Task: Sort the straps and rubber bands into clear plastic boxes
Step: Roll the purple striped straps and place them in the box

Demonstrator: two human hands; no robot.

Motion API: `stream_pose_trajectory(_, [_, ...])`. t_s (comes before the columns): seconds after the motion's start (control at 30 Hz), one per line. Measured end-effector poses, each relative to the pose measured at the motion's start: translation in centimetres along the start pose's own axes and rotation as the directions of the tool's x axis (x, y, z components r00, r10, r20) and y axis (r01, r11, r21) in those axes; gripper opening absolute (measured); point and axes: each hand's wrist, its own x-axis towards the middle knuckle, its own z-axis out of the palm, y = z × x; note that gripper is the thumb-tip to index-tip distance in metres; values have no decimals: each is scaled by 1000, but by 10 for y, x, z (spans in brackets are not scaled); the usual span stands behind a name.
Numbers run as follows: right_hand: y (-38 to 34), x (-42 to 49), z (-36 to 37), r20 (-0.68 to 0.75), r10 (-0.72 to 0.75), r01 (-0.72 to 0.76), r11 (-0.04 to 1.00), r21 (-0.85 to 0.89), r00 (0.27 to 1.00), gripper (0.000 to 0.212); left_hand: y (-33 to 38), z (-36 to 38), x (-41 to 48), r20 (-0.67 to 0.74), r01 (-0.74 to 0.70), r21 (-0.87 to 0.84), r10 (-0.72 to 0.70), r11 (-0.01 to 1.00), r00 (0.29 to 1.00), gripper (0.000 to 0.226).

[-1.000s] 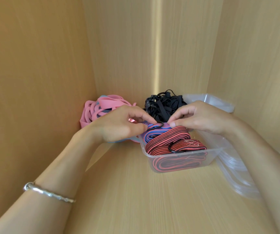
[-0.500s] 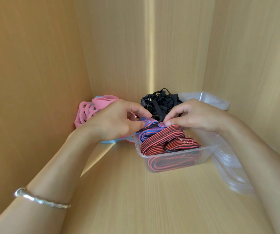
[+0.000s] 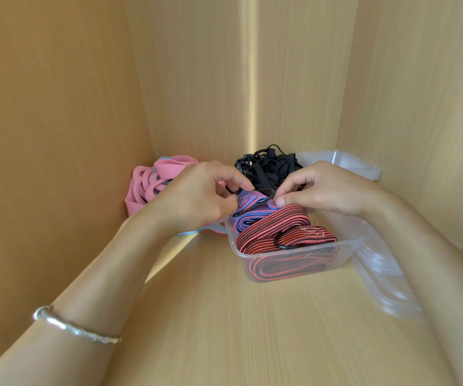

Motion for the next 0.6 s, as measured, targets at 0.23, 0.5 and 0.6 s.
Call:
stream_pose_trajectory(0.23, [0,0,0,9,11,-11,999,32,1000,5,4,-9,-4,158,56,-123,-36,991,987,30])
stream_pose_trajectory(0.5, [-7,-2,3,11,-5,5,999,44,1000,5,11,-7,-3,225,45,107,-68,993,972,49])
stream_pose_trajectory(0.6, [-7,-3,3,3,8,-8,999,50,1000,6,15,-4,0,236,15,221,-69,975,969,50])
